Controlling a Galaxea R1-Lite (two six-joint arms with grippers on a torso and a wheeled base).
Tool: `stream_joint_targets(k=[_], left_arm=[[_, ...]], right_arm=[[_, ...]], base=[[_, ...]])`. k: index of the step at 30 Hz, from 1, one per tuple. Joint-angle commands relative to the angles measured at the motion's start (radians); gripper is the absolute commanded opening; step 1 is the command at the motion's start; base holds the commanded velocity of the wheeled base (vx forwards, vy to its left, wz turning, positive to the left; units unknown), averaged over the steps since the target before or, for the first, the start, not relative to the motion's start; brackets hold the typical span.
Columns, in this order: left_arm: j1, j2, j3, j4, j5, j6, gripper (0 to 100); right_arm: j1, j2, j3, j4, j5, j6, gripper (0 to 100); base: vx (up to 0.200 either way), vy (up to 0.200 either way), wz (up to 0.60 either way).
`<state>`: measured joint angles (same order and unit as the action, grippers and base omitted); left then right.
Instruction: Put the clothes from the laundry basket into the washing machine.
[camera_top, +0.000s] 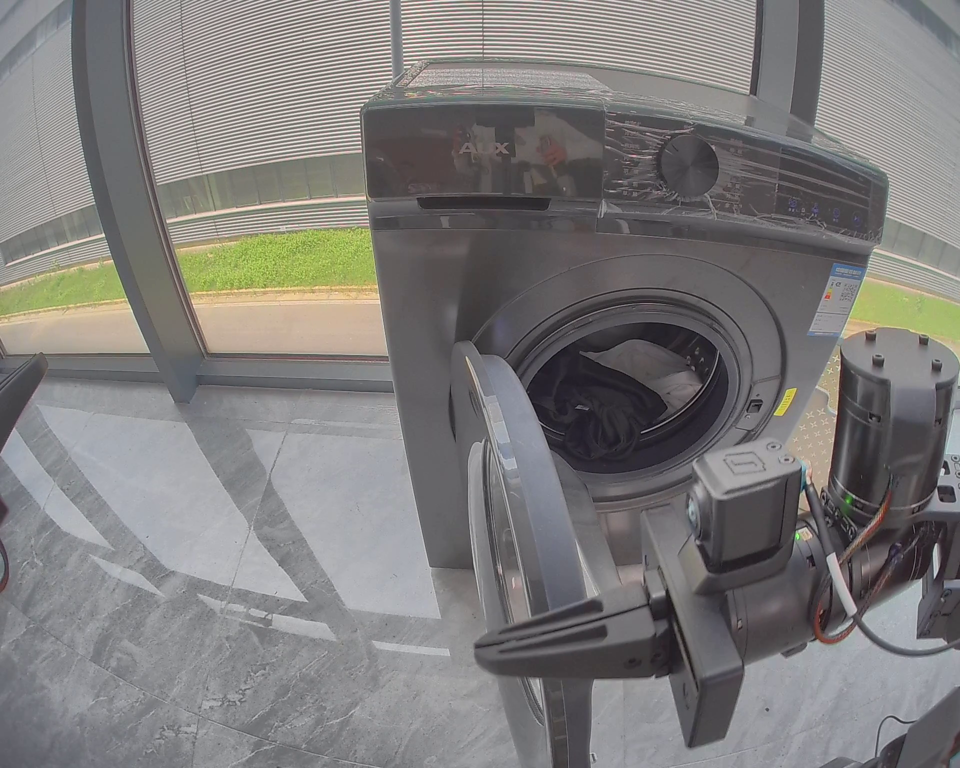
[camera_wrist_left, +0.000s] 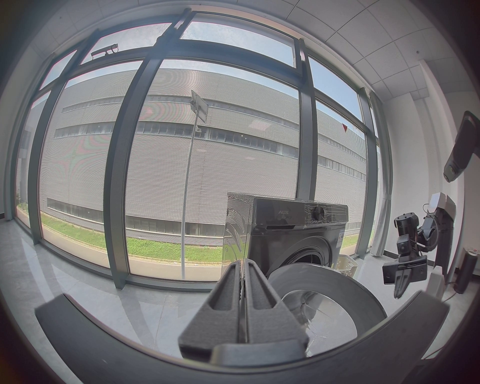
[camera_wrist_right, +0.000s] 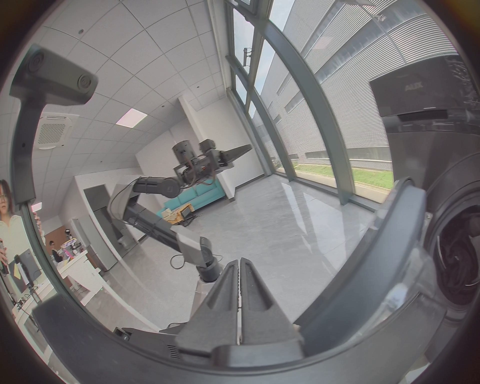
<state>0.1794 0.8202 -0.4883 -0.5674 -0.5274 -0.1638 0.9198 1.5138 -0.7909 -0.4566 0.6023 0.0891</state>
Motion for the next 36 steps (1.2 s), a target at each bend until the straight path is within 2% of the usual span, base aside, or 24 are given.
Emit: stream_joint_targets(k=[1, 5, 10, 13, 23, 30, 36], left_arm=[[0.0, 0.004, 0.0, 0.001, 0.0, 0.0, 0], [0.0, 0.002, 0.002, 0.001, 0.0, 0.0, 0], [0.0, 0.002, 0.0, 0.0, 0.0, 0.001, 0], [0.0, 0.0, -0.003, 0.0, -0.002, 0.001, 0], [-0.001, 0.002, -0.003, 0.0, -0.003, 0.001, 0], [-0.003, 0.004, -0.001, 0.0, -0.005, 0.001, 0], [-0.003, 0.002, 0.0, 0.0, -0.005, 0.001, 0]], right_arm=[[0.068, 0.008, 0.004, 0.001, -0.001, 0.007, 0], [0.068, 0.048, 0.009, 0.001, -0.029, 0.006, 0], [0.067, 0.069, 0.012, 0.001, -0.102, 0.009, 0], [0.067, 0.071, 0.022, 0.001, -0.124, 0.009, 0], [0.048, 0.057, 0.082, 0.001, -0.242, 0.021, 0], [0.008, 0.035, 0.105, 0.001, -0.288, 0.021, 0], [-0.067, 0.006, 0.15, 0.001, -0.348, 0.021, 0]], base=[[0.0, 0.0, 0.0], [0.0, 0.0, 0.0], [0.0, 0.0, 0.0], [0.0, 0.0, 0.0], [0.0, 0.0, 0.0], [0.0, 0.0, 0.0], [0.0, 0.0, 0.0]])
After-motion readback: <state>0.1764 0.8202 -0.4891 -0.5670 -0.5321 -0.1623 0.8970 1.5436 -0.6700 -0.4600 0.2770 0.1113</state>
